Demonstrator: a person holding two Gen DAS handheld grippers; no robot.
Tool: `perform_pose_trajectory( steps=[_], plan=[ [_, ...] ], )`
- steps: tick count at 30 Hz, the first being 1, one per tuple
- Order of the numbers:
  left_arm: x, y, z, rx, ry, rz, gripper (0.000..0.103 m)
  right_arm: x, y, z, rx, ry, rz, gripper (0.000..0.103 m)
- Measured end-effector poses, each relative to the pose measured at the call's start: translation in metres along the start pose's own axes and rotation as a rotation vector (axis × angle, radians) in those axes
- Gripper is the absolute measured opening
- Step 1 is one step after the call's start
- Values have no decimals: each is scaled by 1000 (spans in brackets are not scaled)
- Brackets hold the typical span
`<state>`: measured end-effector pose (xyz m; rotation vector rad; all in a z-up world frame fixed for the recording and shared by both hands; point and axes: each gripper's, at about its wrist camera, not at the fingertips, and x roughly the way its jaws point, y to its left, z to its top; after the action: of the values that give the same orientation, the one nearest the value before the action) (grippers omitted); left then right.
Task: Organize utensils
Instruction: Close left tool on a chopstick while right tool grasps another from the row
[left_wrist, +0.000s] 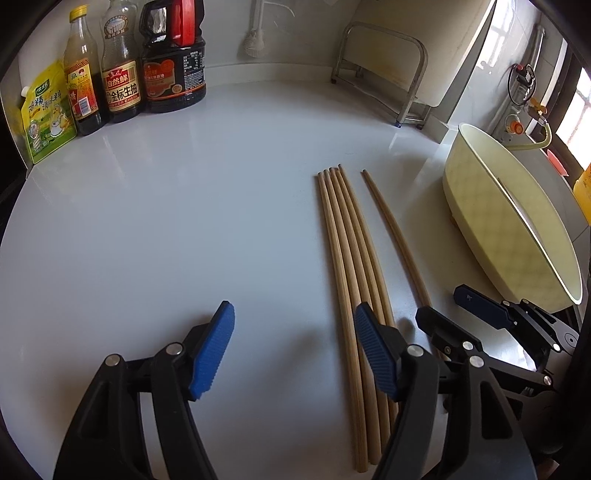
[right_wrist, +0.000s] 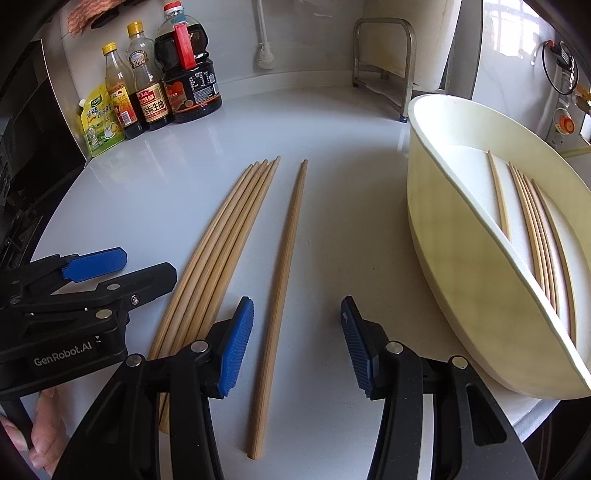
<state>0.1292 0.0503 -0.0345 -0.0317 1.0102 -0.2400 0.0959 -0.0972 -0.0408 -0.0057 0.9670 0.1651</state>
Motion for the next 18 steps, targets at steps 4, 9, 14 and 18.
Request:
perform_pose_trajectory(
  steps=[4, 9, 14, 18],
  plan=[
    [4, -1, -1, 11, 12, 12, 67, -1, -7, 0, 25, 1, 0, 47],
    [6, -5, -1, 23, 12, 25, 67, -1, -12, 1, 34, 2, -6, 47],
    [7, -7, -1, 33, 10, 47, 67, 0, -14, 1, 36, 2, -10, 47],
    [8, -8, -2, 44, 16, 81, 67, -1, -14, 0, 35, 2, -11, 47]
  ],
)
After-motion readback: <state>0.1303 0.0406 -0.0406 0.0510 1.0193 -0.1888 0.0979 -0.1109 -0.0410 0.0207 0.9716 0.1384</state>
